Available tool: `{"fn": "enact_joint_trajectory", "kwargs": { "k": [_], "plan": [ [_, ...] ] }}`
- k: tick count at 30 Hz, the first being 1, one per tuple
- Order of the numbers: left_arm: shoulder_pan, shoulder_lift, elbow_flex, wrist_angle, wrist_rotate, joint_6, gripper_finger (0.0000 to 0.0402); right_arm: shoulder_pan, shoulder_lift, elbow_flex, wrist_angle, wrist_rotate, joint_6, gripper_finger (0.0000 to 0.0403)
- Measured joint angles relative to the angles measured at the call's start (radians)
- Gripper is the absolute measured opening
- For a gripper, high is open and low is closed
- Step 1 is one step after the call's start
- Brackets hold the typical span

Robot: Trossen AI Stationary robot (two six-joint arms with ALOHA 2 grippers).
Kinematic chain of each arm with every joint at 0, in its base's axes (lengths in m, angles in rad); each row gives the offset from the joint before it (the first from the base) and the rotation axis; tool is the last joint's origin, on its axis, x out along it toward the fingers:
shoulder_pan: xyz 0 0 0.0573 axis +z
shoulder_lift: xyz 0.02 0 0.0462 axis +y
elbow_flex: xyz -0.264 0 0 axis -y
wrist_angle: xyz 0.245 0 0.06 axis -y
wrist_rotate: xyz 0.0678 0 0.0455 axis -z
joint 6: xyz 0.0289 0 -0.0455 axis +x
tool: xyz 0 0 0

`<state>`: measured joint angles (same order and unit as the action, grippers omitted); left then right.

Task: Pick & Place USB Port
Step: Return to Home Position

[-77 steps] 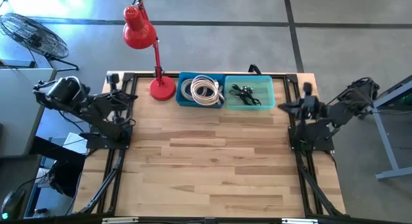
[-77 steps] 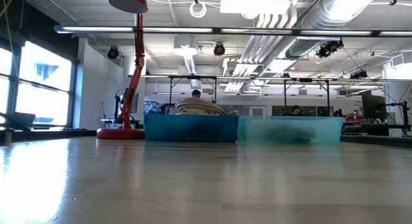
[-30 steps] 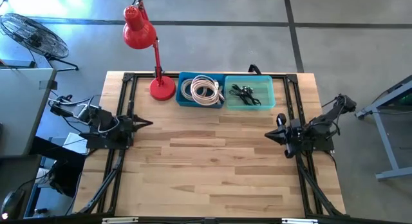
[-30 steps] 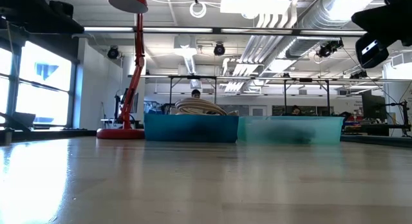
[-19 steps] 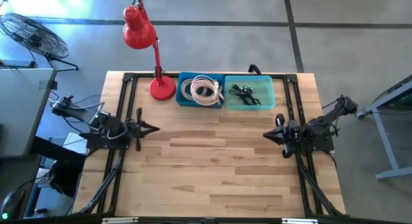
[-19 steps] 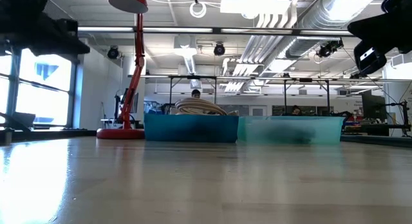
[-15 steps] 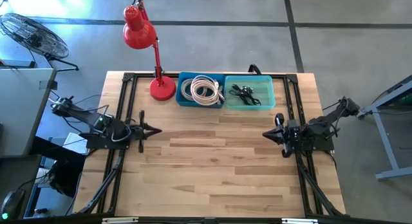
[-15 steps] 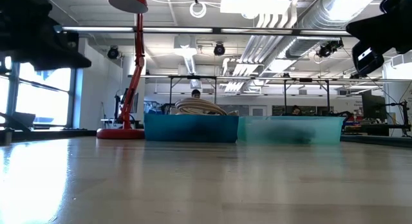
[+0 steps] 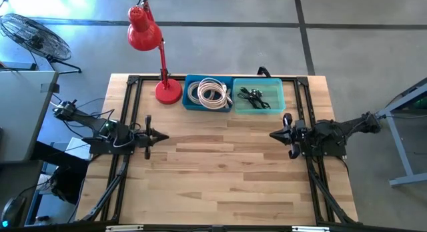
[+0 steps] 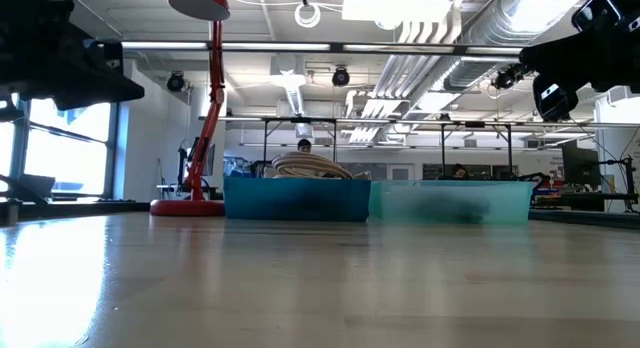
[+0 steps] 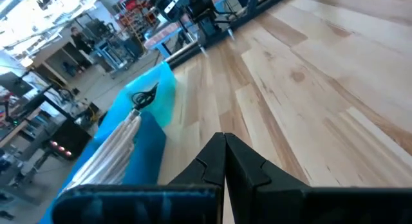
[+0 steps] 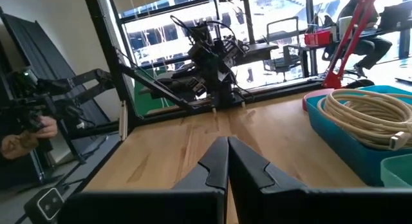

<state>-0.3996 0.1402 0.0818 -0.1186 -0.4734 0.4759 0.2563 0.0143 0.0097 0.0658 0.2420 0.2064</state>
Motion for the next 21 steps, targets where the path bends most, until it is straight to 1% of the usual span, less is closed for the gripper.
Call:
{"fn": "enact_joint_trajectory", "kwargs": {
  "k": [11, 16, 21],
  "plan": [
    [0.0, 0.0, 0.0, 0.0, -0.015, 0.024, 0.0, -0.168, 0.0, 0.0, -0.021, -0.143, 0.003, 0.0],
    [0.0, 0.0, 0.0, 0.008, -0.066, 0.045, 0.0, -0.231, 0.0, 0.0, -0.028, -0.202, -0.004, 0.0],
    [0.001, 0.0, -0.002, 0.016, -0.071, 0.051, 0.0, -0.297, 0.0, 0.0, -0.032, -0.259, -0.015, 0.0]
  ]
}}
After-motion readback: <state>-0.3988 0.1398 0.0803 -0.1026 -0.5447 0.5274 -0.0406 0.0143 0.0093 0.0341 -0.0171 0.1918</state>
